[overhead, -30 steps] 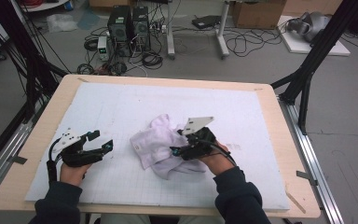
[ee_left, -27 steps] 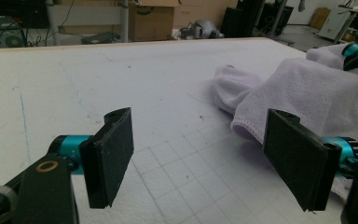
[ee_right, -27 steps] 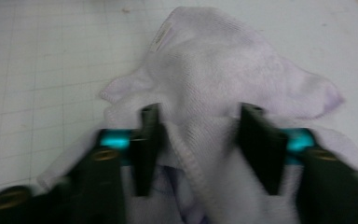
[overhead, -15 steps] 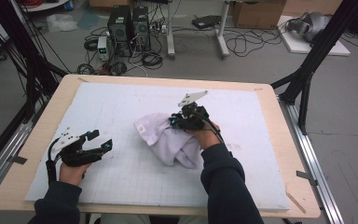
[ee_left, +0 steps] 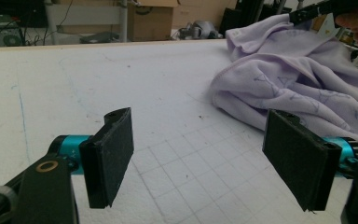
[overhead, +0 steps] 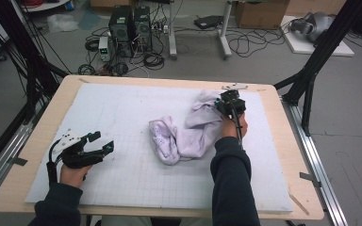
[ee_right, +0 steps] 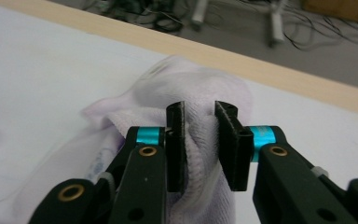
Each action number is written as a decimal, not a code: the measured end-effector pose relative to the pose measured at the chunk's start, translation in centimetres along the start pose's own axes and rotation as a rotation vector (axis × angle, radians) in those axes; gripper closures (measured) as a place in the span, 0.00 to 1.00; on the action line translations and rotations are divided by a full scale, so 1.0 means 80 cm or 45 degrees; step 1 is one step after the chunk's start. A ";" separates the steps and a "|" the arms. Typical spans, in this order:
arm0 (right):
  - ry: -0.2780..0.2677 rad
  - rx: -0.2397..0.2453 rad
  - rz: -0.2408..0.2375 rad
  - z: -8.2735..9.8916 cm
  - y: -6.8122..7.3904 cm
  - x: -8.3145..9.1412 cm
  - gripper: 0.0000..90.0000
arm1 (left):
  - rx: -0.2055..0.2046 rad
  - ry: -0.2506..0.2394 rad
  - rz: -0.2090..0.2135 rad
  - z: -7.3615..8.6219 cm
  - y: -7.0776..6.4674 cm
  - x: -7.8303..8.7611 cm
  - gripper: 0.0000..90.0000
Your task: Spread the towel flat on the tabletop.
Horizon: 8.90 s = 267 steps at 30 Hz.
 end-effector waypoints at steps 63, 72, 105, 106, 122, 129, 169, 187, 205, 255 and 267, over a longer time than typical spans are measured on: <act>-0.126 -0.071 -0.261 0.172 -0.050 0.097 0.35 | -0.624 0.623 0.547 -0.056 -0.215 -0.232 0.89; -0.116 -0.059 -0.274 0.171 -0.042 0.093 0.36 | -0.166 0.360 0.637 -0.101 -0.151 -0.218 0.90; -0.041 0.185 -0.464 0.155 0.043 0.075 0.37 | 0.296 0.219 -0.277 -0.092 0.099 -0.121 0.91; -0.041 0.185 -0.464 0.155 0.043 0.075 0.37 | 0.296 0.219 -0.277 -0.092 0.099 -0.121 0.91; -0.077 0.164 -0.490 0.152 0.045 0.081 0.36 | 0.267 0.031 -0.086 -0.065 0.064 -0.047 0.29; -0.096 0.168 -0.549 0.139 0.071 0.078 0.37 | 0.159 0.017 0.089 -0.047 0.033 -0.039 0.31; 0.038 0.401 -0.505 0.151 0.045 0.134 0.91 | 0.065 0.060 0.141 -0.029 0.008 -0.044 0.34; -0.089 0.352 -0.436 0.115 0.056 0.125 0.53 | 0.039 0.061 0.176 -0.029 -0.002 -0.049 0.34; 0.005 0.576 -0.482 0.064 0.126 0.047 0.96 | 0.018 0.070 0.198 -0.028 -0.006 -0.052 0.34; -0.213 0.352 -0.362 0.068 0.059 0.093 0.58 | -0.141 0.253 0.299 -0.017 -0.047 -0.086 0.38; -0.103 0.332 -0.452 0.160 0.052 0.113 0.46 | -0.153 0.298 0.249 -0.022 -0.060 -0.110 0.34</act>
Point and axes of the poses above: each handheld gripper's, and its own axes: x roughly backward along the jaws, z roughly out of its underside, y roughly to its left, the point moved 4 cm from there along -x, roughly forward along the jaws, and after that the axes turned 8 degrees about y, right-handed, at the moved point
